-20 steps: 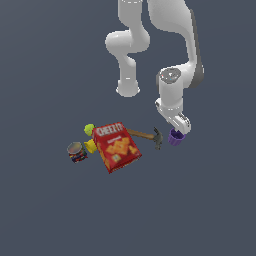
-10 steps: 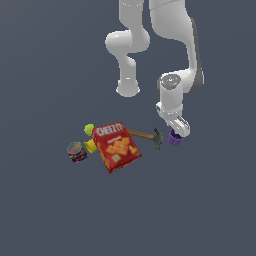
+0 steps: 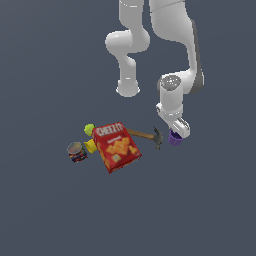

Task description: Pick up a designated object from a clutter of objects.

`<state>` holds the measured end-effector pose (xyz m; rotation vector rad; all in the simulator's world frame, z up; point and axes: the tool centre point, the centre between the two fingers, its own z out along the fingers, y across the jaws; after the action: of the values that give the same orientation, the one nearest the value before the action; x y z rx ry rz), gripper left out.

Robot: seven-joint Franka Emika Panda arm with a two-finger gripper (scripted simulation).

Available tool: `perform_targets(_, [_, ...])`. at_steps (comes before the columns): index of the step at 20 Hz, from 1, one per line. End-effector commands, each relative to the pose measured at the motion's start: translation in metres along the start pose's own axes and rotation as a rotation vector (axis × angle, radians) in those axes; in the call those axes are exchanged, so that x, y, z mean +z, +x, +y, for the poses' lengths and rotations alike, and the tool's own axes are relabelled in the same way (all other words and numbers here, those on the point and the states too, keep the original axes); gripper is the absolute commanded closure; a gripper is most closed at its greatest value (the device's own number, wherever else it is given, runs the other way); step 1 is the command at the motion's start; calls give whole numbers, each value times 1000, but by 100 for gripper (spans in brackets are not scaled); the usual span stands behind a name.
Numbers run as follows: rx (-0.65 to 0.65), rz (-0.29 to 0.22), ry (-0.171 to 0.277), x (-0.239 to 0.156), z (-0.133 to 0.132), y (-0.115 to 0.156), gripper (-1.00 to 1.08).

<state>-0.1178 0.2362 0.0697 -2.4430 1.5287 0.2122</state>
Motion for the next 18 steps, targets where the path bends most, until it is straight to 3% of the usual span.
perform_targets(1, [0,0,0,0,0,0,108])
perform_targets(10, [0,0,0,-7,2,2,108])
perform_targets(18, [1,0,0,-38,10,14,108])
